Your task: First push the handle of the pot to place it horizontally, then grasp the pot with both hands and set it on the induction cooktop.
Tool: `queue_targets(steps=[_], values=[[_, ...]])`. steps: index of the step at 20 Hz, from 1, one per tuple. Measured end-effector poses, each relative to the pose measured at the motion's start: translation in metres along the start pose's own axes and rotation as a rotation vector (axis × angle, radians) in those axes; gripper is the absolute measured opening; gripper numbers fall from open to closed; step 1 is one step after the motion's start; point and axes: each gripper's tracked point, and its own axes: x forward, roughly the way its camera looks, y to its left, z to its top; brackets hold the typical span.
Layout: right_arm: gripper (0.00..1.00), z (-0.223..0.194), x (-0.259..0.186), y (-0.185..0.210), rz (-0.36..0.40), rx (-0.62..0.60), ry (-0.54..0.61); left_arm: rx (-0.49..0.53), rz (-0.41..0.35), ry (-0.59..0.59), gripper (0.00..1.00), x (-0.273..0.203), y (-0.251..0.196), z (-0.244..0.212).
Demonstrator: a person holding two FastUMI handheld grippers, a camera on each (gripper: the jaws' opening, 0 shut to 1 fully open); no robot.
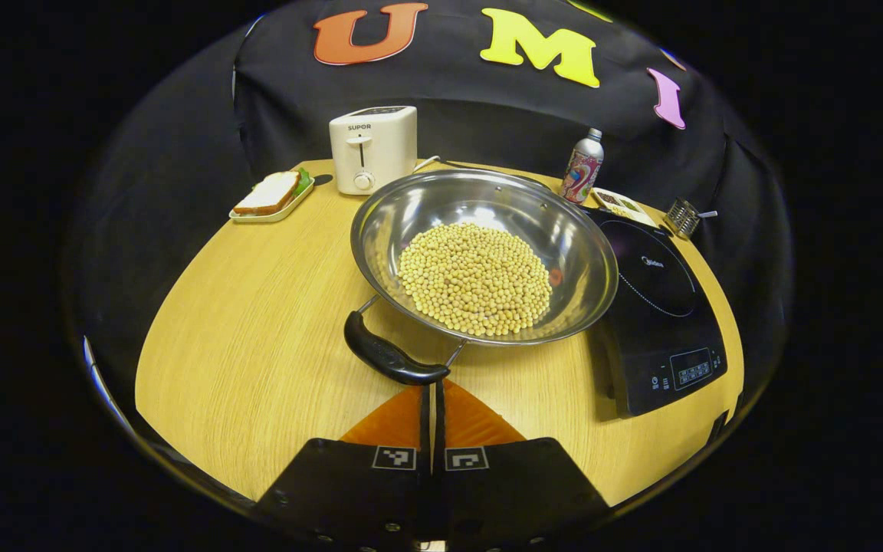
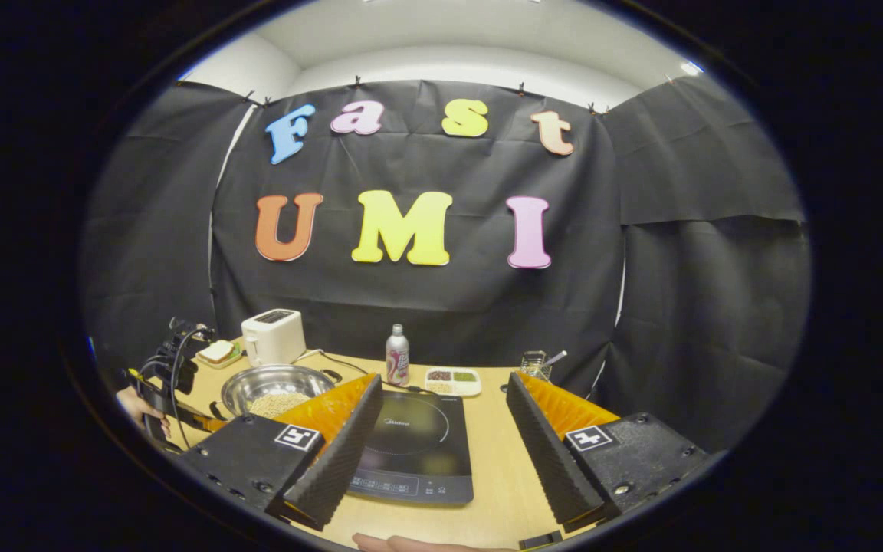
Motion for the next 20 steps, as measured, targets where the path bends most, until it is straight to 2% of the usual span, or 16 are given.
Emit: queue_targets(steps=[6, 7, 8, 9, 10, 11, 12, 13, 16, 17, 19, 20], values=[[1.00, 0.002, 0.023, 0.009, 0.018, 0.012, 0.025, -0.050, -0.002, 0.024, 0.00, 0.005, 0.019, 0.008], [1.00, 0.000, 0.027, 0.009, 0.012, 0.010, 0.037, -0.053, 0.004, 0.028, 0.10, 0.007, 0.022, 0.009], [1.00, -0.002, 0.030, 0.008, 0.007, 0.009, 0.051, -0.055, 0.005, 0.030, 0.11, 0.009, 0.026, 0.012], [1.00, -0.002, 0.034, 0.008, 0.006, 0.011, 0.057, -0.062, 0.005, 0.031, 0.00, 0.011, 0.028, 0.014], [1.00, -0.001, 0.037, 0.008, 0.005, 0.018, 0.057, -0.069, 0.004, 0.032, 0.10, 0.013, 0.031, 0.017], [1.00, 0.001, 0.041, 0.006, -0.001, 0.029, 0.061, -0.075, 0.001, 0.033, 0.00, 0.015, 0.033, 0.019], [1.00, 0.000, 0.045, 0.005, -0.006, 0.037, 0.067, -0.081, -0.005, 0.035, 0.00, 0.018, 0.035, 0.021], [1.00, 0.002, 0.048, 0.005, -0.008, 0.042, 0.069, -0.088, -0.008, 0.037, 0.10, 0.020, 0.039, 0.024], [1.00, 0.005, 0.058, 0.002, -0.021, 0.053, 0.064, -0.101, -0.001, 0.043, 0.10, 0.030, 0.056, 0.035], [1.00, 0.007, 0.061, 0.003, -0.023, 0.056, 0.057, -0.102, 0.003, 0.044, 0.00, 0.033, 0.060, 0.039], [1.00, 0.007, 0.067, 0.004, -0.030, 0.055, 0.052, -0.106, 0.013, 0.050, 0.00, 0.039, 0.068, 0.046], [1.00, 0.004, 0.071, 0.006, -0.029, 0.056, 0.056, -0.099, 0.014, 0.054, 0.10, 0.042, 0.072, 0.049]])
